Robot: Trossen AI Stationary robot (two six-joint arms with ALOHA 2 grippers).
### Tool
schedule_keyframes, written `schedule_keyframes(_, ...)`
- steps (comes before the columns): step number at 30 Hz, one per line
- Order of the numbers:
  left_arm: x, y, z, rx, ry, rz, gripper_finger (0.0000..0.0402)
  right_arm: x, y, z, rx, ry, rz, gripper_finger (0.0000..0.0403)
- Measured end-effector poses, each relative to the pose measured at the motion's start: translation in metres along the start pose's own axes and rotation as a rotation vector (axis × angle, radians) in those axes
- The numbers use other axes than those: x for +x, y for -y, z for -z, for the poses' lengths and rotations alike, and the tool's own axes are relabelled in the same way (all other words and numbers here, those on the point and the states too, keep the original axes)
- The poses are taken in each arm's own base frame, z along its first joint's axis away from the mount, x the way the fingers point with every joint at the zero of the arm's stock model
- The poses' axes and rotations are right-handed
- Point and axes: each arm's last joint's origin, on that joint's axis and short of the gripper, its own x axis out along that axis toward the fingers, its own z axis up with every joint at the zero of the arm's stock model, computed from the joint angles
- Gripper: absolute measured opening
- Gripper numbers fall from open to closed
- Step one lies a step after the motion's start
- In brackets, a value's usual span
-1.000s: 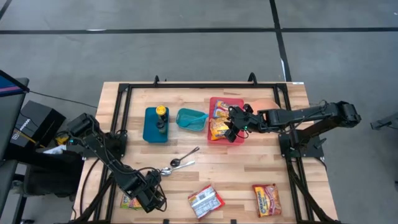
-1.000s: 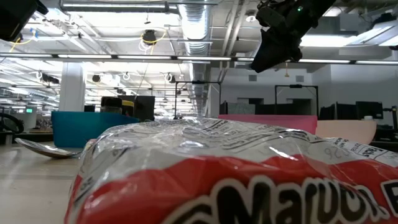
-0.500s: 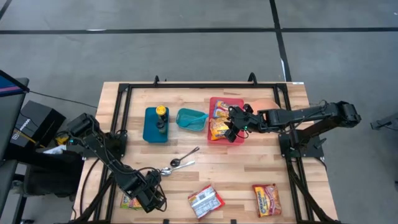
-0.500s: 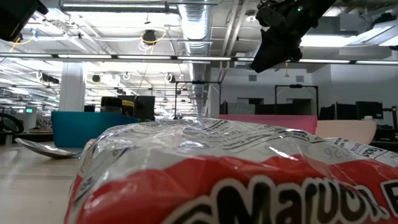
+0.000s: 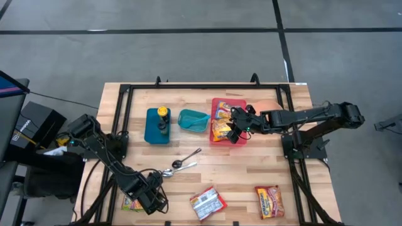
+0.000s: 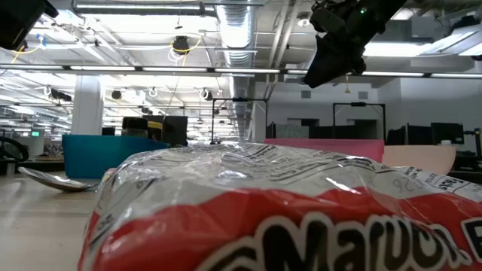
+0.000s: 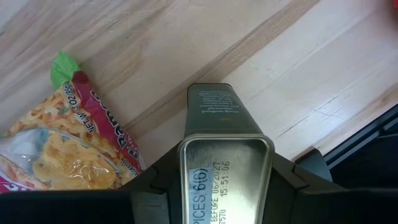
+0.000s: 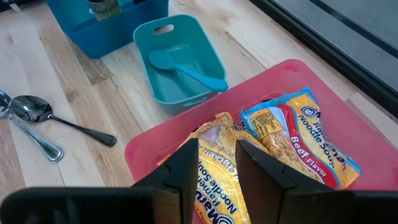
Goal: Pick & Place Food Item
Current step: Put the black seasoning can into the blue bin
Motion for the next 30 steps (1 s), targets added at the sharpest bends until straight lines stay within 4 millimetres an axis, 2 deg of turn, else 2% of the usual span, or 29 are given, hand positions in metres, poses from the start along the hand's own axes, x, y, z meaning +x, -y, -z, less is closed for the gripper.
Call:
schedule_keyframes(7, -0.0001, 0.0000, 0.0000, 0.000, 0.000, 0.000, 0.0150, 0.0000, 0.0000, 0.0000, 0.000, 0.000, 0.000, 0.0102)
schedule_keyframes(11, -0.0001, 0.0000, 0.0000, 0.000, 0.000, 0.000, 0.0129, 0.0000, 0.0000, 0.0000, 0.000, 0.000, 0.000, 0.0102)
schedule_keyframes(16, -0.0002, 0.0002, -0.0003, 0.004, 0.012, 0.004, 0.0129, 0.0000, 0.0000, 0.0000, 0.000, 0.000, 0.000, 0.0102)
schedule_keyframes(21, -0.0002, 0.0003, -0.0008, 0.006, 0.029, 0.007, 0.0158, -0.0001, 0.0000, 0.0000, 0.000, 0.000, 0.000, 0.0102)
schedule_keyframes(26, -0.0002, 0.0004, -0.0010, 0.007, 0.032, 0.007, 0.0128, -0.0001, 0.0000, -0.0001, 0.000, 0.001, 0.000, 0.0102)
schedule_keyframes(30, -0.0003, 0.0005, -0.0009, 0.007, 0.032, 0.008, 0.0128, -0.0001, 0.0000, -0.0001, 0.000, 0.000, -0.001, 0.0102)
